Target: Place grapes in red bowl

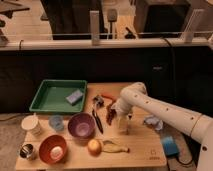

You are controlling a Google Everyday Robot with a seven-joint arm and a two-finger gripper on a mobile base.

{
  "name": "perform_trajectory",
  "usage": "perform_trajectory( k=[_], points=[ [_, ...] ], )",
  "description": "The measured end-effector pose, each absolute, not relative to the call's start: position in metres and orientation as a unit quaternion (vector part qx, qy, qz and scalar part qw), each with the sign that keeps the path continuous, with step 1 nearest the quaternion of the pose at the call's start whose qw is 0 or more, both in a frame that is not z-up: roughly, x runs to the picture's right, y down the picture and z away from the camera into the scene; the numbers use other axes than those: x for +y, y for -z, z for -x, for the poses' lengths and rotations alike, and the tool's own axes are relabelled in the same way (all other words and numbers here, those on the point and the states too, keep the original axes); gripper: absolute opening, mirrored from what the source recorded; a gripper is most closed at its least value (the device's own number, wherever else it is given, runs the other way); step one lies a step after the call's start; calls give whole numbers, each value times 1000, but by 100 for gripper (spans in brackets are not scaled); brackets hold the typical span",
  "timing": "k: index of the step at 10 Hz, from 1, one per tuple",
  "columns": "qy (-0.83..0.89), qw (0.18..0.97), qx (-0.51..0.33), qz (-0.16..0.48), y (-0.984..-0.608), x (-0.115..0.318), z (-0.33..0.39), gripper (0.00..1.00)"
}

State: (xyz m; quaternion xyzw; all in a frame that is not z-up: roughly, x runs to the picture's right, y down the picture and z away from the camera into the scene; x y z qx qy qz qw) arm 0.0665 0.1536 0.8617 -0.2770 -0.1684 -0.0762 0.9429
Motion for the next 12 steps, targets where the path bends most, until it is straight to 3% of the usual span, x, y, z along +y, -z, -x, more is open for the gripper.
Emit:
perform_trajectory(
  k=[5, 10, 12],
  points=[
    [104, 955, -152, 233, -852, 117, -68, 80],
    [158, 946, -162, 232, -898, 114, -57, 80],
    [180, 935, -169, 254, -921, 124, -52, 67]
  ],
)
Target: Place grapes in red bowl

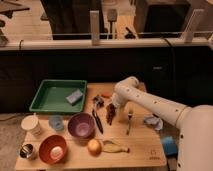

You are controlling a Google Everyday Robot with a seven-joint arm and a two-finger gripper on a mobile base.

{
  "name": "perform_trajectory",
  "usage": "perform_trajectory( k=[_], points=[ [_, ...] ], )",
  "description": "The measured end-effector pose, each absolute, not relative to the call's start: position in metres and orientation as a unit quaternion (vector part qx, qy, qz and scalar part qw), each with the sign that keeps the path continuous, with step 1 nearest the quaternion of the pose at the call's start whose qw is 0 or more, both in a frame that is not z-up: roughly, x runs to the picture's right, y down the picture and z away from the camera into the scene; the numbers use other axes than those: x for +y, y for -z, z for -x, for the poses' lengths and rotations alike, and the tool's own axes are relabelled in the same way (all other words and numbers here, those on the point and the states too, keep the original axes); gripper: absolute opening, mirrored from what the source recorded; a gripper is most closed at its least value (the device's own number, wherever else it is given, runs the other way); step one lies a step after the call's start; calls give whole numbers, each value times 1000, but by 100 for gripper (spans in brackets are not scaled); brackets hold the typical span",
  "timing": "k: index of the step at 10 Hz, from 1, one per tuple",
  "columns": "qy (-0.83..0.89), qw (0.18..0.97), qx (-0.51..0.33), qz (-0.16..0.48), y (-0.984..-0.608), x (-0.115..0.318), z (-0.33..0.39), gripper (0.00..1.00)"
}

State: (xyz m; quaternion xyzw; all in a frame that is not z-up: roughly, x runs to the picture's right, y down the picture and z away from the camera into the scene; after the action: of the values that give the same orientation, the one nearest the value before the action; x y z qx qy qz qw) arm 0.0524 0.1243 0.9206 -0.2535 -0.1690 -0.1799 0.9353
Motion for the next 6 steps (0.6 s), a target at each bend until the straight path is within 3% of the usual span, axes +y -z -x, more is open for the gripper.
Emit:
perform_trajectory(
  k=[6],
  points=[
    [185, 929, -172, 272, -921, 132, -56, 8]
  ],
)
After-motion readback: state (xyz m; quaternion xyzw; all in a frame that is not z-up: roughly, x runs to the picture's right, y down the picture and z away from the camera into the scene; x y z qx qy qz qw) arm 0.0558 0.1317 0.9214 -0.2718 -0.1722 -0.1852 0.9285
